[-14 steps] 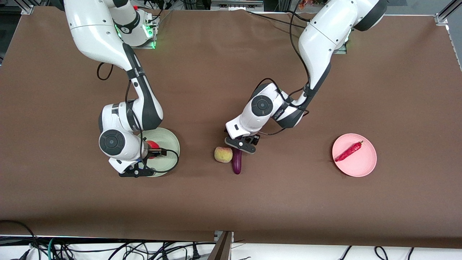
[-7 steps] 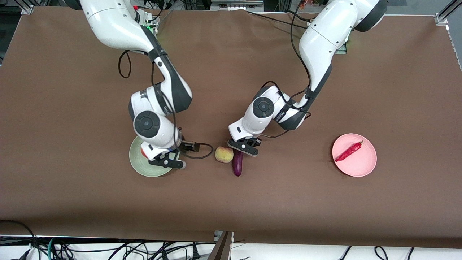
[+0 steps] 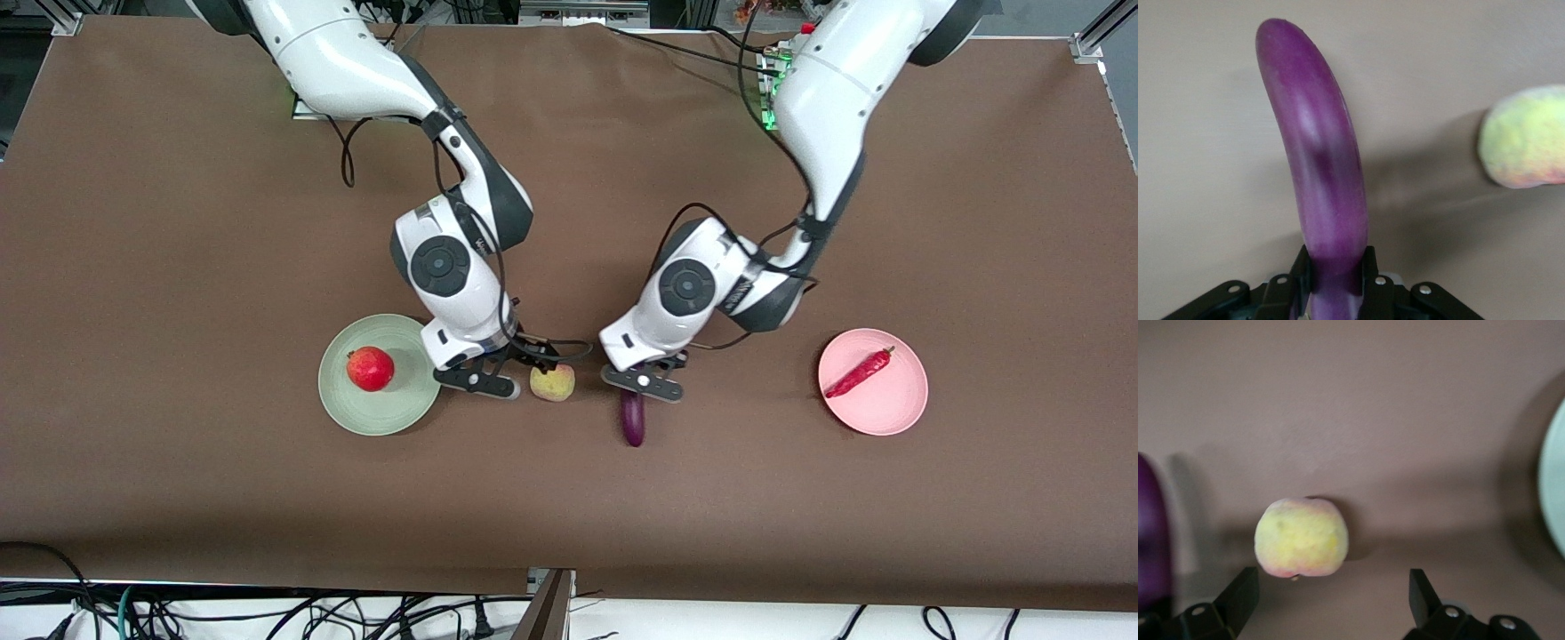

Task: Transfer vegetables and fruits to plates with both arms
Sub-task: 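Carry the eggplant to the pink plate while the right gripper grasps the peach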

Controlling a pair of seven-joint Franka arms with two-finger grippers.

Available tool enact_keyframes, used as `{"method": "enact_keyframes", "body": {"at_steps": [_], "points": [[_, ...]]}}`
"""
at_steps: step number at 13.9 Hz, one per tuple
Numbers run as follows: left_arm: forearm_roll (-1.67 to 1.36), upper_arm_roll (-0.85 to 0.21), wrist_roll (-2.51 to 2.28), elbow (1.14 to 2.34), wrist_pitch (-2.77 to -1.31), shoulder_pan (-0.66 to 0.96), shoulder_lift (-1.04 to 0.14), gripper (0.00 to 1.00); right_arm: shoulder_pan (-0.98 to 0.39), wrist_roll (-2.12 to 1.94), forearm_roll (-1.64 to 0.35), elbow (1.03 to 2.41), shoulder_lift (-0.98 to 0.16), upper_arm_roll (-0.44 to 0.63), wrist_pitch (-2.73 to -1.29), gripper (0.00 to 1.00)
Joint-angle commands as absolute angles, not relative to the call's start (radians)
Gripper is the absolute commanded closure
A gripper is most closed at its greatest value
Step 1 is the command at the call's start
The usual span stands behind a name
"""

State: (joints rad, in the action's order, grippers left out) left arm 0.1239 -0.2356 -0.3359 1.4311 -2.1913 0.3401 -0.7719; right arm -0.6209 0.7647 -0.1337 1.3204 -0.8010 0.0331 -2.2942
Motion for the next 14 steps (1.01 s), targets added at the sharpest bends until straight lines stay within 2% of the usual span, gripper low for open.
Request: {"method": "enact_keyframes", "body": {"at_steps": [1, 8, 10, 14], "points": [[0.158, -0.242, -0.342, 1.457, -2.074, 0.292, -0.695, 0.92, -0.647, 0.778, -0.132, 1.310, -0.819, 0.035, -2.342, 0.01], [0.160, -0.232, -0.157, 1.456, -1.898, 0.170, -0.638, 0.93, -0.690, 0.761, -0.063, 1.296, -0.929, 0.038, -2.586, 0.01], [0.161, -0.230, -0.095, 1.457, -1.838, 0.108, -0.624, 0.93, -0.692, 0.759, 0.003, 1.296, -0.942, 0.040, -2.595, 0.01], [0.211, -0.232, -0.003, 1.466, -1.816, 0.049, -0.607, 0.93, -0.692, 0.764, 0.073, 1.305, -0.956, 0.041, -2.594, 0.01]]}}
